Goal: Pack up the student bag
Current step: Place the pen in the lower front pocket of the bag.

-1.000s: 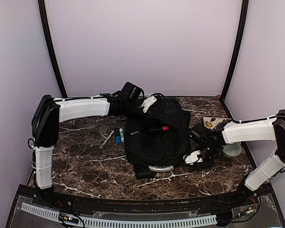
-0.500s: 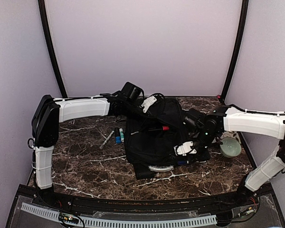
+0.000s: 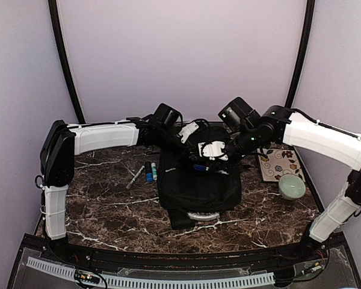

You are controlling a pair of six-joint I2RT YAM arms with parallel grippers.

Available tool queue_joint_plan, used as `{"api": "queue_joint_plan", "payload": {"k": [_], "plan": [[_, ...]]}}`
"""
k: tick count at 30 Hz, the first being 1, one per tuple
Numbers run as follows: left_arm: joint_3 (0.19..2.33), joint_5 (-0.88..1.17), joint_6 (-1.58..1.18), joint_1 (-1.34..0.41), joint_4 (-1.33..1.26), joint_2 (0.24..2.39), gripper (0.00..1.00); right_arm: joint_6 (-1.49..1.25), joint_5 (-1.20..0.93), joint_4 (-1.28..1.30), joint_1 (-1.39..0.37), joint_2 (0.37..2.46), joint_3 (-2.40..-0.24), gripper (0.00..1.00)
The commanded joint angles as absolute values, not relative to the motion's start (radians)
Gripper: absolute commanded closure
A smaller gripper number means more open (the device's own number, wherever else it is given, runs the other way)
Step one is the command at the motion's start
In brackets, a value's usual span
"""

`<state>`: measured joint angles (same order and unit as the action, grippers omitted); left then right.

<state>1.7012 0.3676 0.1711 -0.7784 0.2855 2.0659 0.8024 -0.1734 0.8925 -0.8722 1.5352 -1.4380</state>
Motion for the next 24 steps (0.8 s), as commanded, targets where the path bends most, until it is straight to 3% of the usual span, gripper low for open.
{"api": "queue_joint_plan", "payload": {"k": [1, 20, 24], "plan": [[1.748, 0.486, 0.141, -0.804, 0.245, 2.004, 1.00, 0.840, -0.073, 0.717, -0.886, 1.599, -1.433, 0.94], [1.770, 0.543, 0.101, -0.787, 0.232, 2.014, 1.00, 0.977, 0.321, 0.240, -0.930, 1.782, -1.199, 0.94], [1.773, 0.543, 0.101, -0.787, 0.233, 2.014, 1.00, 1.003, 0.415, 0.039, -0.925, 1.826, -1.120, 0.93]]}}
